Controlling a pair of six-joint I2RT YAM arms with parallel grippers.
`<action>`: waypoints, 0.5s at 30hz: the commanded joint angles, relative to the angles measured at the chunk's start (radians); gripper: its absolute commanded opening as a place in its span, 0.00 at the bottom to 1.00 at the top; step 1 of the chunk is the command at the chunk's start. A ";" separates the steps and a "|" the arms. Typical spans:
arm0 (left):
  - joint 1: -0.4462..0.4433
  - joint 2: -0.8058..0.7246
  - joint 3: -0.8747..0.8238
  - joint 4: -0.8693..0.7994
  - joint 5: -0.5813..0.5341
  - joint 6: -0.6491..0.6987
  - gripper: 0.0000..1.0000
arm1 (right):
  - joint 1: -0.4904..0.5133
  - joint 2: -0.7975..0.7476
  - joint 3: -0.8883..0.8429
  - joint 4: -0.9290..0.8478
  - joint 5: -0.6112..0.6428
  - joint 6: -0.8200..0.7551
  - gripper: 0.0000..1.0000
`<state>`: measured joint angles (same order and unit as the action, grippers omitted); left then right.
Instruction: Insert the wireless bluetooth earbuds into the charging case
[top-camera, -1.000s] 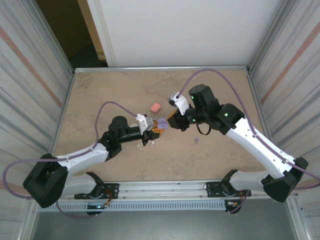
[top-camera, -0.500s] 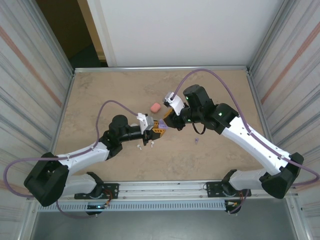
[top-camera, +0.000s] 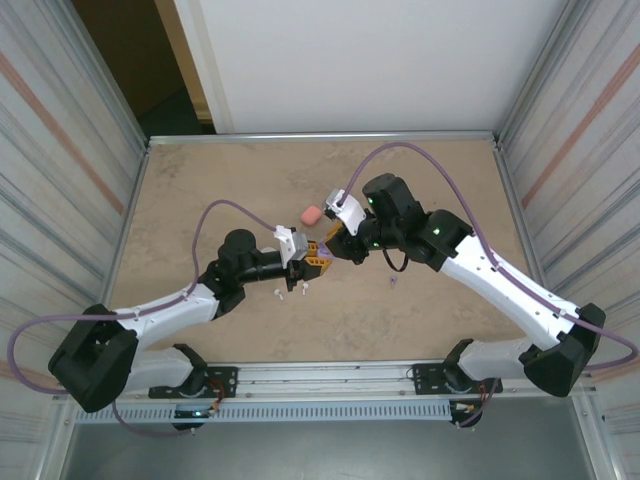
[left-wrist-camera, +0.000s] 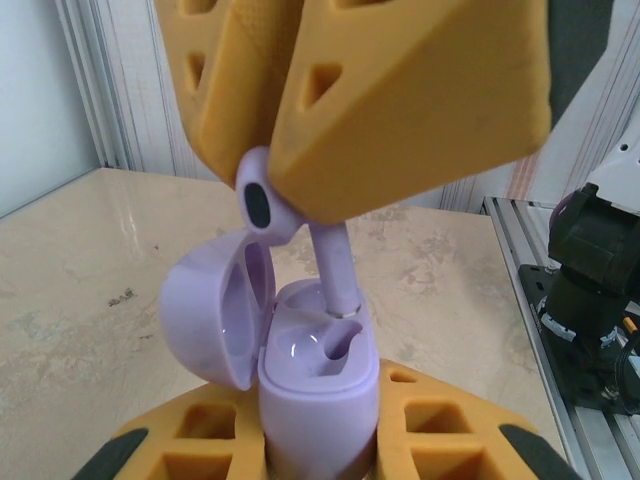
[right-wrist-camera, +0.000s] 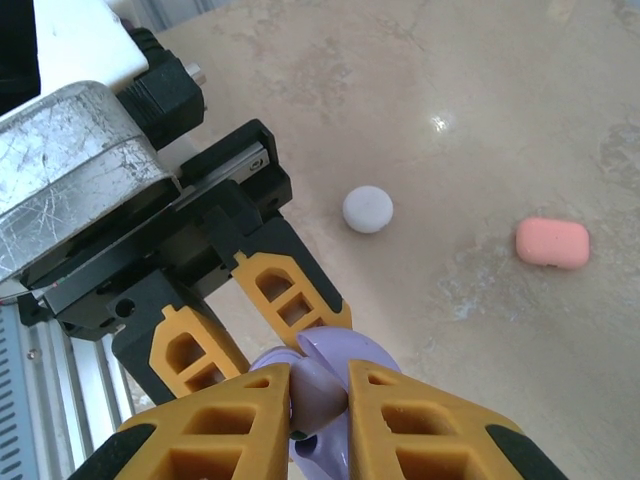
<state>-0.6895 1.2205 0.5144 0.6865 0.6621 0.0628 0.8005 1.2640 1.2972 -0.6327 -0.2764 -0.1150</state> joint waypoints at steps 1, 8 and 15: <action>-0.005 0.001 0.029 0.034 0.017 -0.012 0.00 | 0.010 0.003 -0.018 0.021 0.023 -0.022 0.19; -0.005 0.000 0.032 0.033 0.021 -0.015 0.00 | 0.016 0.008 -0.025 0.024 0.018 -0.031 0.19; -0.004 -0.010 0.029 0.025 0.017 -0.012 0.00 | 0.018 0.010 -0.039 0.022 0.014 -0.037 0.21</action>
<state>-0.6895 1.2205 0.5171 0.6823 0.6624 0.0620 0.8104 1.2659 1.2678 -0.6117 -0.2611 -0.1261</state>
